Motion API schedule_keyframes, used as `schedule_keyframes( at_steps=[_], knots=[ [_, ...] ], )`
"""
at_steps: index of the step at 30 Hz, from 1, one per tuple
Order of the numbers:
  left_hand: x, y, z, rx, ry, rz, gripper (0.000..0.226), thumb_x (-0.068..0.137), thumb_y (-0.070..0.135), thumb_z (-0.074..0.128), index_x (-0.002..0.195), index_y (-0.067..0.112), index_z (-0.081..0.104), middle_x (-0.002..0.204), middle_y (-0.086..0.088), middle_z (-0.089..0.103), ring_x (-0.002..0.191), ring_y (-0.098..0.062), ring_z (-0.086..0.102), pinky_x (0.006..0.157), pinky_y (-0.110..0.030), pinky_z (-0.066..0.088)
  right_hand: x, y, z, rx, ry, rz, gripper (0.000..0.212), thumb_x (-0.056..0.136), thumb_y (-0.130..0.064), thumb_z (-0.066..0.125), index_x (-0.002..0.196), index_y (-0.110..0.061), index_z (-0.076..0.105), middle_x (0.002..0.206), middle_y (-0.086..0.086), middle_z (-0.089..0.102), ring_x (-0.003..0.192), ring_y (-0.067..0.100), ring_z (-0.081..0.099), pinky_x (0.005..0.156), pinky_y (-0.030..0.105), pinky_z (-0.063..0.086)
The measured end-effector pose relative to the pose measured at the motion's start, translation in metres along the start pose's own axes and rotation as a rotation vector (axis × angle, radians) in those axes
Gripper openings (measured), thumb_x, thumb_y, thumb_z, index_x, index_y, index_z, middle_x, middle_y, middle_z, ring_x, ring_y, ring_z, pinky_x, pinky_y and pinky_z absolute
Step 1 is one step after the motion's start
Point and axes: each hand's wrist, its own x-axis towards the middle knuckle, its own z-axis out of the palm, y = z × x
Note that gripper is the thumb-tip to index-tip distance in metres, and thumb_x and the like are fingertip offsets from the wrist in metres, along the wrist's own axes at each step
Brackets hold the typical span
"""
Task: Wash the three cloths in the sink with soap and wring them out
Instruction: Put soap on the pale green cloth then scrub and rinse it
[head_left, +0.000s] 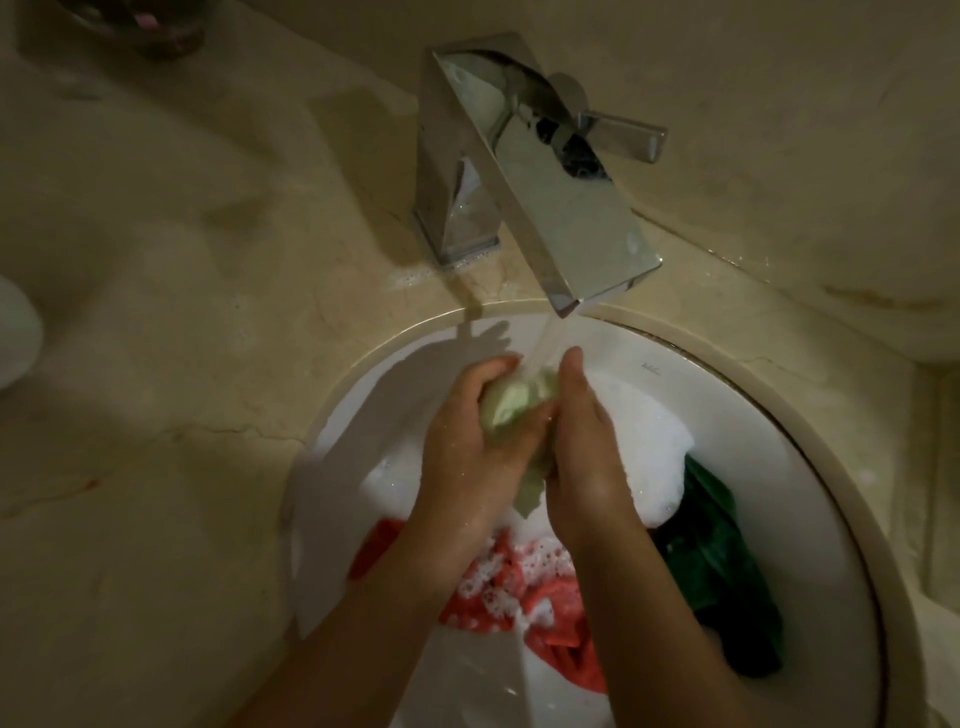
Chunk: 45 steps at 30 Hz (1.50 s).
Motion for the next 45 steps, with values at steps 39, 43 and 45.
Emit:
schedule_keyframes(
  at_steps=[39,43,45],
  knots=[
    [0.0,0.001,0.002,-0.243,0.163,-0.034,0.046,0.069,-0.001,0.082,0.094,0.033,0.064,0.087,0.01,0.072,0.079,-0.003,0.07,0.059,-0.015,0.053,0.003,0.009,0.003,0.125,-0.085,-0.028,0.053,0.085,-0.047,0.064,0.128,-0.02,0.052,0.117,0.008,0.067,0.105,0.025,0.067,0.082,0.037,0.056],
    [0.002,-0.001,-0.009,-0.48,0.049,-0.12,0.054,0.063,-0.007,0.08,0.11,0.013,0.063,0.103,-0.013,0.071,0.092,-0.027,0.071,0.072,-0.038,0.06,0.002,0.0,-0.008,0.151,-0.231,0.149,0.052,0.077,-0.029,0.066,0.122,-0.002,0.061,0.108,0.017,0.07,0.1,0.032,0.067,0.079,0.041,0.055],
    [0.005,-0.004,-0.012,-0.676,0.004,-0.188,0.05,0.071,-0.003,0.071,0.119,0.004,0.059,0.111,-0.022,0.068,0.098,-0.037,0.068,0.08,-0.046,0.058,0.006,-0.001,-0.016,0.222,-0.183,0.097,0.038,0.084,-0.019,0.059,0.116,0.001,0.064,0.098,0.017,0.071,0.093,0.033,0.067,0.075,0.041,0.055]
  ],
)
